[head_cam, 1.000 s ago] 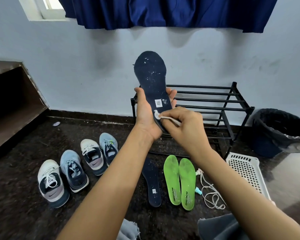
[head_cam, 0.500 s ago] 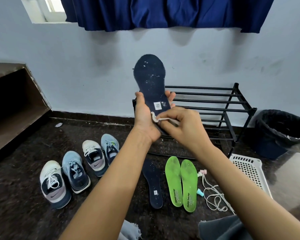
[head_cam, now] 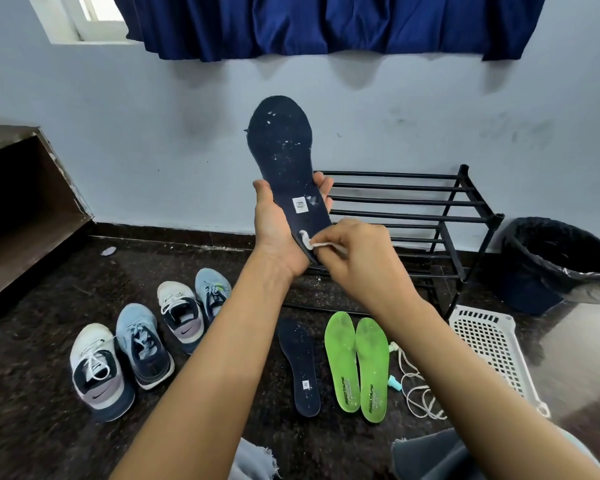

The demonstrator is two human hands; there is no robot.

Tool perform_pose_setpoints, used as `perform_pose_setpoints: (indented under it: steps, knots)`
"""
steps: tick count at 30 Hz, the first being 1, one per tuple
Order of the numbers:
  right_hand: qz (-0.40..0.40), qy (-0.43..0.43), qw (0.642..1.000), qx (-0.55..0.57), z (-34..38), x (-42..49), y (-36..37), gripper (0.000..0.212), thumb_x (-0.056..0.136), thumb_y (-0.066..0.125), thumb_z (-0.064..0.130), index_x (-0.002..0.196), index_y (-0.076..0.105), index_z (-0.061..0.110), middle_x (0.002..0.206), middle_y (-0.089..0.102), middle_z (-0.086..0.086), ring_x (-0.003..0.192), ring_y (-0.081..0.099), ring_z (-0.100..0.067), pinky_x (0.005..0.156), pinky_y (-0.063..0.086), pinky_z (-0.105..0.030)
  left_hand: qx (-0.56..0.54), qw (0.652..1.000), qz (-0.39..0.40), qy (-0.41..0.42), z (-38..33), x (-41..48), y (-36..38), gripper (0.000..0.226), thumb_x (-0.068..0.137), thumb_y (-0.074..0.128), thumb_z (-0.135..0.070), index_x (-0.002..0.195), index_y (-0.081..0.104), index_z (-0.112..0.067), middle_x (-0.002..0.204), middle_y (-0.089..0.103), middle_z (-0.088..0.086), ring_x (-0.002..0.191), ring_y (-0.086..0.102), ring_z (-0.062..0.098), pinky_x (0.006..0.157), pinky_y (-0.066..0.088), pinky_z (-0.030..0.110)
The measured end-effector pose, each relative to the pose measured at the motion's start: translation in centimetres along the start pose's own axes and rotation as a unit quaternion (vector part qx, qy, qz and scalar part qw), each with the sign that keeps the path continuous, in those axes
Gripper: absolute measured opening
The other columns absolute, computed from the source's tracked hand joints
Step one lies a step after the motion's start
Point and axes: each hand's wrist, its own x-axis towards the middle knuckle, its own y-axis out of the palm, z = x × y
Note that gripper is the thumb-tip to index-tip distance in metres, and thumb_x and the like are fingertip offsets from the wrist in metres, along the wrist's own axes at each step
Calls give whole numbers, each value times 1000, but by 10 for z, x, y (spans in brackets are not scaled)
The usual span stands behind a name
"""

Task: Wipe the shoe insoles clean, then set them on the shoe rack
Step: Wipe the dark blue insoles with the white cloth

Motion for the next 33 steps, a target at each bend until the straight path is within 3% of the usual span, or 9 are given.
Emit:
perform_pose_setpoints:
  steps: [4,8,10,15,19,21,23,28,33]
  knots:
    - [-29,-9,998,-61,-5,12,-1,18,78,55,13,82,73,8,80,66,-12,72,63,-32,66,52,-39,-14,1000,5,-1,5,-1,3,75,97,12,-66,101,62,-11,84,66,6,97,67,19,94,45,31]
    - [-85,6,994,-69,-5,13,2,13,77,59,6,79,72,5,75,64,-13,67,60,-30,61,44,-33,-3,1000,9,-11,11,-2,6,75,97,11,-65,97,62,-10,83,64,6,98,65,19,99,45,34]
    - [-58,43,997,27,-1,7,-2,11,80,64,6,80,75,11,74,68,-10,66,60,-21,61,43,-27,-1,1000,6,-8,7,-1,4,75,98,10,-64,97,62,-10,82,64,6,96,66,19,92,47,33]
    - [80,107,978,159,2,-3,-17,11,80,71,15,76,73,25,68,71,-6,59,59,-13,56,43,-23,-16,1000,8,12,-3,-1,-3,72,99,10,-62,98,62,-12,79,65,4,95,68,18,104,41,33]
    - [22,73,994,80,0,1,-15,11,78,69,7,79,76,15,71,69,2,65,57,0,60,37,-7,-3,1000,19,9,4,-3,0,74,98,8,-63,96,62,-13,79,64,3,96,67,18,92,44,34]
    - [-23,55,997,44,2,1,-8,13,77,66,4,80,76,13,76,71,0,71,58,-5,63,36,-7,-2,1000,23,2,9,-3,3,76,98,7,-63,93,62,-11,78,64,5,95,66,19,82,45,34]
    - [-34,79,994,73,5,-1,-7,14,77,66,7,79,76,16,74,71,1,69,59,-6,60,38,-10,7,1000,19,8,10,-3,3,76,98,6,-63,93,62,-12,77,64,3,94,67,17,87,44,36]
    - [82,137,978,134,9,-12,-13,5,79,72,16,78,75,21,61,67,3,50,55,-5,48,38,-12,-15,999,10,34,-7,1,-3,73,99,5,-61,93,61,-14,80,65,1,95,68,17,99,42,35]
    - [70,142,986,56,13,-11,-7,5,80,70,16,80,76,17,51,55,13,45,50,3,47,36,-8,-45,998,18,45,-12,3,-1,73,99,5,-62,92,61,-15,79,64,1,95,67,18,101,41,34]
